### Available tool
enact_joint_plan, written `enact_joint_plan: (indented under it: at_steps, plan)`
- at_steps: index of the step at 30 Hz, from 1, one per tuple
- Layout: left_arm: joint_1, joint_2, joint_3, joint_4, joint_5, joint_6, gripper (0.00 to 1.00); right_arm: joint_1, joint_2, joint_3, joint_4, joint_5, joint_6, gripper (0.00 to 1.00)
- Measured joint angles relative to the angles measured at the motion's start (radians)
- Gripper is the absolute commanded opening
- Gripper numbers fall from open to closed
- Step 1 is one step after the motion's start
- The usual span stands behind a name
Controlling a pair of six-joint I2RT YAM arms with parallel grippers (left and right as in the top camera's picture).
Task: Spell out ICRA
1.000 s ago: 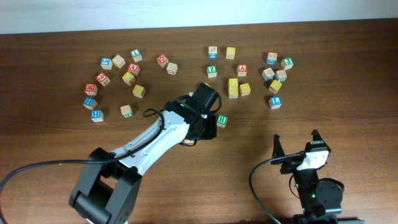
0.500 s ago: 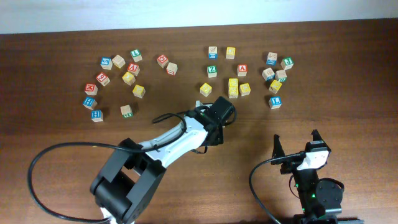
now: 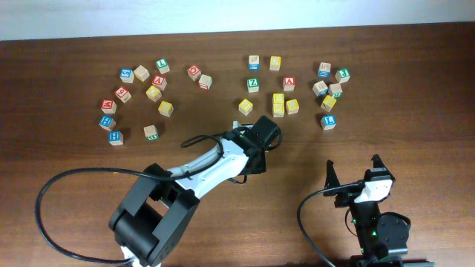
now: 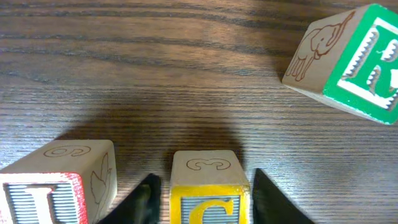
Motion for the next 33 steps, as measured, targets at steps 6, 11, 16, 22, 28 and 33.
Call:
enact_joint_plan:
  at_steps: [6, 11, 16, 22, 28, 33]
  plan:
    - [0.0, 0.002, 0.032, -0.064, 0.0, 0.002, 0.44, 0.0, 0.0, 0.0, 0.0, 0.0, 0.0, 0.98]
    - [0.0, 0.008, 0.182, -0.211, 0.0, 0.002, 0.47, 0.0, 0.0, 0.0, 0.0, 0.0, 0.0, 0.98]
    - [0.059, -0.014, 0.503, -0.546, 0.0, 0.0, 0.99, 0.0, 0.0, 0.0, 0.0, 0.0, 0.001, 0.98]
    - [0.485, -0.238, 0.637, -0.813, -0.06, 0.002, 0.99, 0.0, 0.0, 0.0, 0.005, 0.0, 0.0, 0.98]
    - [0.749, -0.249, 0.636, -0.921, -0.068, 0.002, 0.99, -0.001, 0.006, 0.0, 0.346, -0.469, 0.411, 0.98]
    - [0.76, -0.249, 0.636, -0.924, -0.068, 0.002, 0.99, -0.001, 0.002, 0.067, 0.65, -0.462, 0.717, 0.98]
